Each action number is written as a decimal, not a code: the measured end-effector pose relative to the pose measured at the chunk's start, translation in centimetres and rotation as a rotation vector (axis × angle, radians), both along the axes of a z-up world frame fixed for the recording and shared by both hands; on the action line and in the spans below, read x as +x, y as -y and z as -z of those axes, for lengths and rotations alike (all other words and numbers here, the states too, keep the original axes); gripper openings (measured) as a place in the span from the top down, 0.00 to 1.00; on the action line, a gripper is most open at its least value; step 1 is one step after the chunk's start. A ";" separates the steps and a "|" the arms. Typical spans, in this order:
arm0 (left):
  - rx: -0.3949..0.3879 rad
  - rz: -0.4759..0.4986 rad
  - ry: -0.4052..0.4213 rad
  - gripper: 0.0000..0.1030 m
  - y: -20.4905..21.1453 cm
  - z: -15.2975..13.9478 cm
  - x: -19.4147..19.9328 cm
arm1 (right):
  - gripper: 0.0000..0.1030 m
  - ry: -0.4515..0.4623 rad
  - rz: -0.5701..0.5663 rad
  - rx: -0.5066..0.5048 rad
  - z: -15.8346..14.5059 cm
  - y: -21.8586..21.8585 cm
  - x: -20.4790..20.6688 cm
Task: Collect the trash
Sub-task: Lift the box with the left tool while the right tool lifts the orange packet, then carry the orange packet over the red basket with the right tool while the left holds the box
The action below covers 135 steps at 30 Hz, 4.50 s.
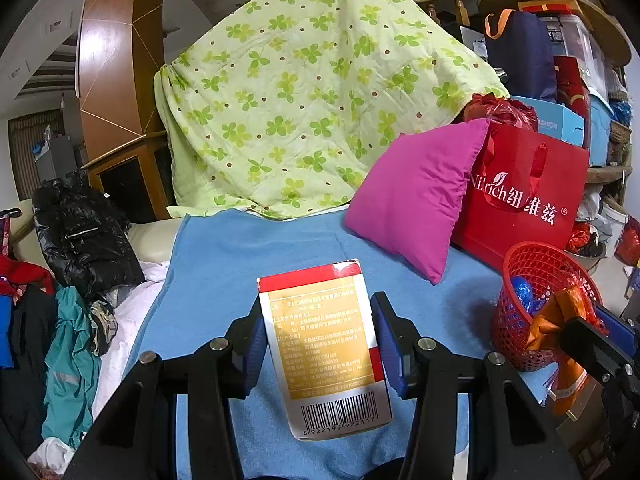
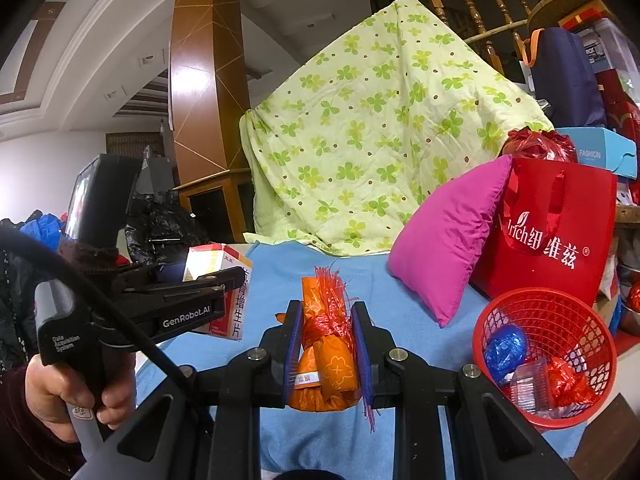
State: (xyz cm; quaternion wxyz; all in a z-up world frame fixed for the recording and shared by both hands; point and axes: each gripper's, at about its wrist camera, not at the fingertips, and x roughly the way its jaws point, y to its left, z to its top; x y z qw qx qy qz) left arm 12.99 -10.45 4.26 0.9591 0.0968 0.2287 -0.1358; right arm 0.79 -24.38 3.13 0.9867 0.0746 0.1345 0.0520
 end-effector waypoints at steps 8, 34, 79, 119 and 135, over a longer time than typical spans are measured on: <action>-0.006 0.001 0.008 0.50 -0.4 -0.4 -1.5 | 0.75 0.016 0.000 -0.002 -0.4 0.1 -1.2; 0.026 0.028 0.059 0.50 0.5 -1.3 -4.9 | 0.75 0.071 0.025 0.021 -0.9 1.2 -4.8; 0.124 0.085 0.035 0.49 4.3 0.9 -6.0 | 0.75 0.054 0.058 0.121 1.0 4.3 -5.1; 0.168 0.117 -0.011 0.49 6.3 3.4 -5.9 | 0.75 0.018 0.072 0.177 3.2 5.8 -4.6; 0.201 0.153 -0.015 0.49 8.7 4.2 -6.6 | 0.75 0.017 0.120 0.221 3.7 8.1 -5.7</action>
